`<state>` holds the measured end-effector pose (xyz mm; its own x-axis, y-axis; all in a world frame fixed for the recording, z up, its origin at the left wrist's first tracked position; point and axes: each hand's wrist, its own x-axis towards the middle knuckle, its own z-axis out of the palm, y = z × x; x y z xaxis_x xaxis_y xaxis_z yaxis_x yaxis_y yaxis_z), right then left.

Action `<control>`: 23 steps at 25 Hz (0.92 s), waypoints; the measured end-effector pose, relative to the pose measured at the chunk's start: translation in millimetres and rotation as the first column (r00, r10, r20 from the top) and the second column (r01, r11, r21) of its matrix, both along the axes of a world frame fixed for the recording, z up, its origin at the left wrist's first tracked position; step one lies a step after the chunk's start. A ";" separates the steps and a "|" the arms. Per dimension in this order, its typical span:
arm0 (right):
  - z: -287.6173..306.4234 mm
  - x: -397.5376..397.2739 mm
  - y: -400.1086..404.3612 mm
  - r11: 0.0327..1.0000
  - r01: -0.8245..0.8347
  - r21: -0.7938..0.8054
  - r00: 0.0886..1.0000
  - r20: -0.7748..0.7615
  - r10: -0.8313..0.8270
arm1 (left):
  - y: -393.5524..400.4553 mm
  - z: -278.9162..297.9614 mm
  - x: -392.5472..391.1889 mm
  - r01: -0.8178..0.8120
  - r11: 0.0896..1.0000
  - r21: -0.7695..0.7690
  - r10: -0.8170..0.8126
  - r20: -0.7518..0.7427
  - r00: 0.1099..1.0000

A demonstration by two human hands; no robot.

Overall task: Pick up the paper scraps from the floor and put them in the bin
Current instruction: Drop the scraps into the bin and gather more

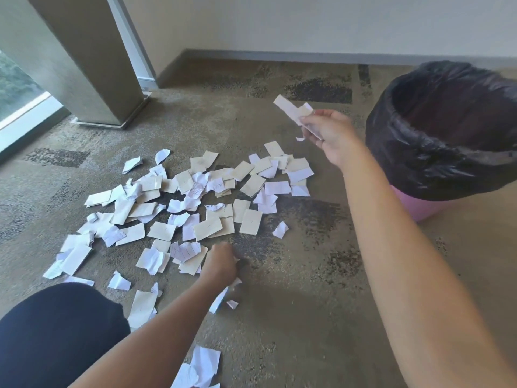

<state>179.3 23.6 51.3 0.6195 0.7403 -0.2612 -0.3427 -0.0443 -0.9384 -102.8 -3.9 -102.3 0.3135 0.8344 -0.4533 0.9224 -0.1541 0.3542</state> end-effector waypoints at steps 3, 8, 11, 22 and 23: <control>32.1 31.4 -27.1 0.976 0.200 0.087 0.980 -0.014 -0.199 | 11.5 17.8 17.9 -0.072 0.996 -0.056 0.074 0.036 0.997; 65.6 67.4 -84.3 0.883 0.424 0.200 0.904 -0.143 -0.402 | 11.8 63.3 68.6 -0.129 0.956 -0.265 0.195 0.240 0.951; 70.0 92.8 -109.7 0.801 0.562 0.203 0.824 -0.053 -0.565 | 5.7 103.1 112.2 -0.034 0.921 -0.389 0.226 0.462 0.857; 61.0 118.2 -146.2 0.775 0.629 -0.066 0.776 -0.005 -0.630 | -19.0 245.7 313.4 -0.021 0.913 -0.408 0.393 0.862 0.320; 62.2 118.5 -148.1 0.770 0.633 -0.079 0.770 -0.035 -0.637 | -23.0 249.4 322.2 -0.050 0.925 -0.375 0.371 0.871 0.322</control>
